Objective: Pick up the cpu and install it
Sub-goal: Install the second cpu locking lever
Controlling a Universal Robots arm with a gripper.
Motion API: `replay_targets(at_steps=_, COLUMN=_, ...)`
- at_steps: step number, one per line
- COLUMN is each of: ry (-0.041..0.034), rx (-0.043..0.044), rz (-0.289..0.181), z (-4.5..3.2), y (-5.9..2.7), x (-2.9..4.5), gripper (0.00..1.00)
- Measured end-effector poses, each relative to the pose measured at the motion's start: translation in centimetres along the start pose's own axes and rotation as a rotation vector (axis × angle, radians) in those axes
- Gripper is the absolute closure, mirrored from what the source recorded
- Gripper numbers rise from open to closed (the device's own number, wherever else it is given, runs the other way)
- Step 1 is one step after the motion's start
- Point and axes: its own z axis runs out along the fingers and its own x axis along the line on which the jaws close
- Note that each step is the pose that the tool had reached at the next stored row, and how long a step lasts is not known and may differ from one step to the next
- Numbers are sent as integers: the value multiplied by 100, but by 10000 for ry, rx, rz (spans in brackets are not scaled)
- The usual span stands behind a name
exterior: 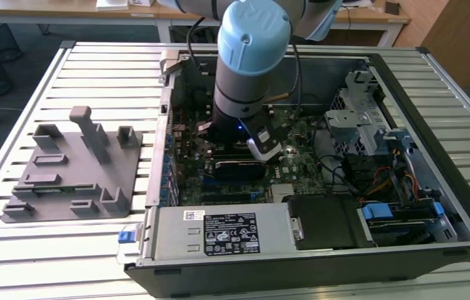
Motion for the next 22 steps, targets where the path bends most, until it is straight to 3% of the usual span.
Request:
replay_targets(at_steps=12, ry=1, rx=-3, rz=-2, z=-90, y=27, x=2, gripper=89)
replay_targets(at_steps=22, ry=0, rx=-3, rz=-1, z=-331, y=95, x=10, gripper=89)
